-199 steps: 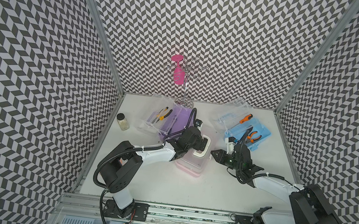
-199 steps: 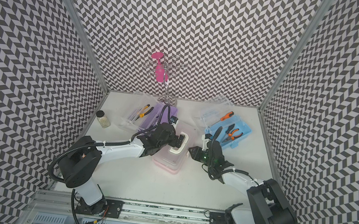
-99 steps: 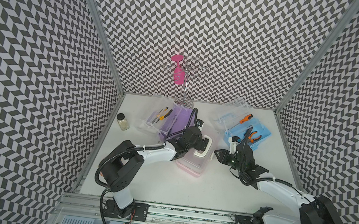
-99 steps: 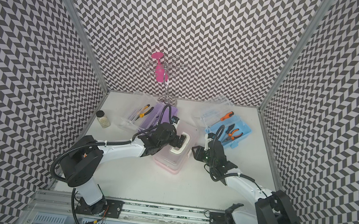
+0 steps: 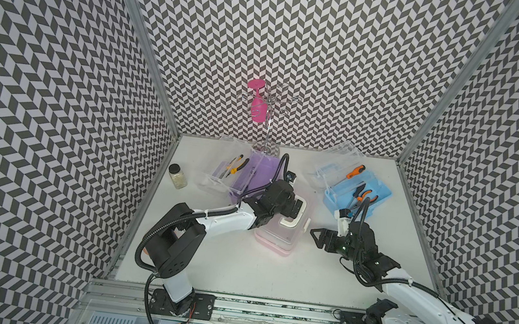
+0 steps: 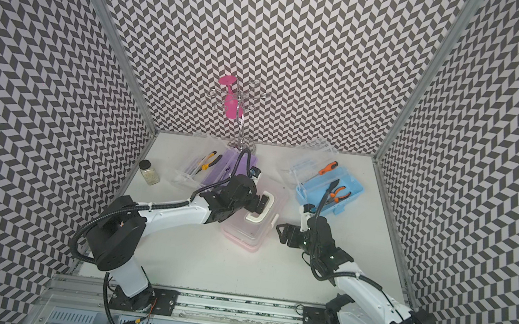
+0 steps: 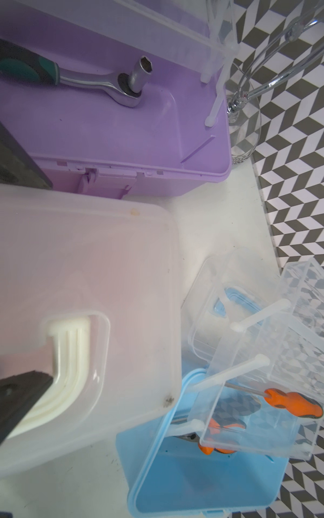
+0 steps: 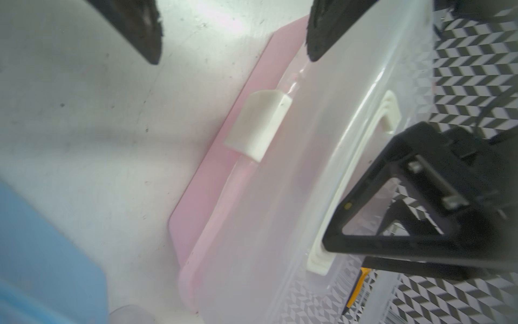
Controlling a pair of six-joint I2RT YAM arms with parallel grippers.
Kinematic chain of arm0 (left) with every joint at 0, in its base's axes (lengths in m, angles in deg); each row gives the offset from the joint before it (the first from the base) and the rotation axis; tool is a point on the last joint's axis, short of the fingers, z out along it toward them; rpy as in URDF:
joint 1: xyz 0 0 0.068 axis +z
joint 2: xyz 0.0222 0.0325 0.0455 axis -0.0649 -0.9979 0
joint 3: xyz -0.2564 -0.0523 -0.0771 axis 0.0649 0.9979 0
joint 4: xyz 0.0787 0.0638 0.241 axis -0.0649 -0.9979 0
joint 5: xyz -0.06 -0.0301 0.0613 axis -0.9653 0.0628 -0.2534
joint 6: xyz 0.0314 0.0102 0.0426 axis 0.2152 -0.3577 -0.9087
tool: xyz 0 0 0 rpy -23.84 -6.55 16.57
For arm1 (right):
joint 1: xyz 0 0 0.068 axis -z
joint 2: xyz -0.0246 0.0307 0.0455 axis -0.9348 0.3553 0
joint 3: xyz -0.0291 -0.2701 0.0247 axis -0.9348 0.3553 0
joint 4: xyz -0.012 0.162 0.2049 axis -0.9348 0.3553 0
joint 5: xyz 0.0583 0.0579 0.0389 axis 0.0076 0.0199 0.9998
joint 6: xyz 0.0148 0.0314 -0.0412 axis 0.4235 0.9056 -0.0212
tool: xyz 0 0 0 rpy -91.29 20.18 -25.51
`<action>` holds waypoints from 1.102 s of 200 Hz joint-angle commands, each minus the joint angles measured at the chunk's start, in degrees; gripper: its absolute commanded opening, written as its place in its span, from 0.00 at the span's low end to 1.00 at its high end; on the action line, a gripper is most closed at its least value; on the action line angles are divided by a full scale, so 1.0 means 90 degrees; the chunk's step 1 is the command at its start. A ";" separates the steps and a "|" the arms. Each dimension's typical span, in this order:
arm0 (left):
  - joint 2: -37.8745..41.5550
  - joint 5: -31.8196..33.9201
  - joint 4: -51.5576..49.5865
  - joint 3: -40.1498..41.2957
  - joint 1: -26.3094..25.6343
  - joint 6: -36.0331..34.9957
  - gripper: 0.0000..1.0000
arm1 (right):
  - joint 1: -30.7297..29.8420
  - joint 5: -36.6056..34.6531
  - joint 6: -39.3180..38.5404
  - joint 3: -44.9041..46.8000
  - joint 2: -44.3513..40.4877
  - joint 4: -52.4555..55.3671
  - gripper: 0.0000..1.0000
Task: Close toolboxes
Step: Fasten the toolbox latch on the toolbox, then move the toolbox to the center of the board.
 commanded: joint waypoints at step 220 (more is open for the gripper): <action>0.3267 0.0295 0.0086 0.1256 0.0433 0.0446 0.99 | -0.2187 -0.3600 0.0356 -0.1477 0.1438 0.0038 1.00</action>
